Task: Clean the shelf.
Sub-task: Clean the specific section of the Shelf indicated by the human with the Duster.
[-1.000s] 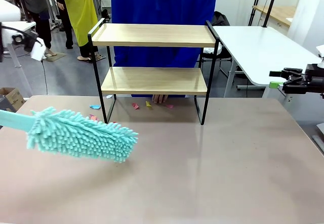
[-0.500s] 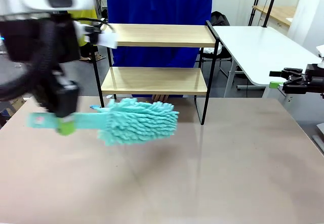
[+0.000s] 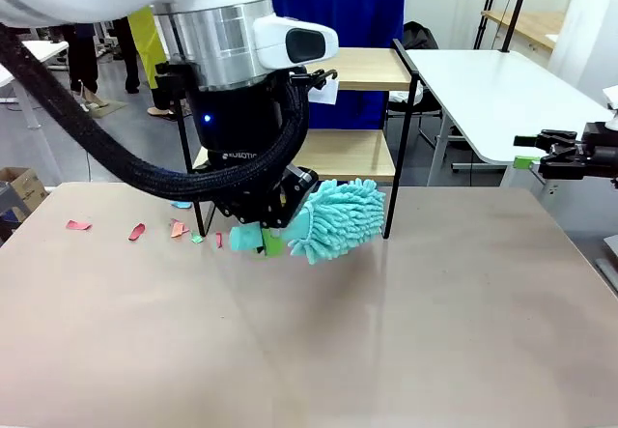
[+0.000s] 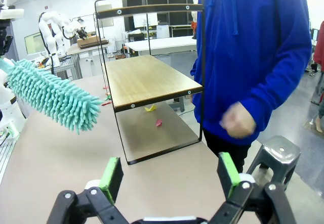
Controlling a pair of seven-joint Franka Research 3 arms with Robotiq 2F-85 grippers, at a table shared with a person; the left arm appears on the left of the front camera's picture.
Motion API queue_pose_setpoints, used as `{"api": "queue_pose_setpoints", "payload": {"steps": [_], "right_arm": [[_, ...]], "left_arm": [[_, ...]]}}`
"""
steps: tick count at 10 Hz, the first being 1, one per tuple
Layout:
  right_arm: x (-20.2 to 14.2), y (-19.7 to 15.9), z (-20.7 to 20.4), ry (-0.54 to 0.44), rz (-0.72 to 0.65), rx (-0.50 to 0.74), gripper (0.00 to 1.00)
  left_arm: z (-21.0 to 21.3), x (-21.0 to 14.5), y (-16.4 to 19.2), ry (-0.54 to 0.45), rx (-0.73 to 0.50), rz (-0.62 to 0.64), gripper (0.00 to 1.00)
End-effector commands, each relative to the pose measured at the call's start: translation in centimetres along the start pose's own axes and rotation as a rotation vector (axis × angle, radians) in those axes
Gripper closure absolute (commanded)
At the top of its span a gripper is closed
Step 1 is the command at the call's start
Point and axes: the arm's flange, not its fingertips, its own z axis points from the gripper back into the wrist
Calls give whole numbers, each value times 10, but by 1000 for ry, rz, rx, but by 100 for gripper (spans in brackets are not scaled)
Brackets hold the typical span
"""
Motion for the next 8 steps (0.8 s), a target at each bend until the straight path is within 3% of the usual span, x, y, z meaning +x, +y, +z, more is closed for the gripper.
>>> {"api": "queue_pose_setpoints", "payload": {"steps": [1, 4, 8], "right_arm": [[5, 0, -2, 25, -10, -6, 0], [5, 0, -2, 25, -10, -6, 0], [5, 0, -2, 25, -10, -6, 0]], "left_arm": [[0, -8, -6, -12, -1, -15, 87], [1, 2, -4, -14, 22, 42, 87], [-60, 48, -43, -98, -5, 192, 87]]}}
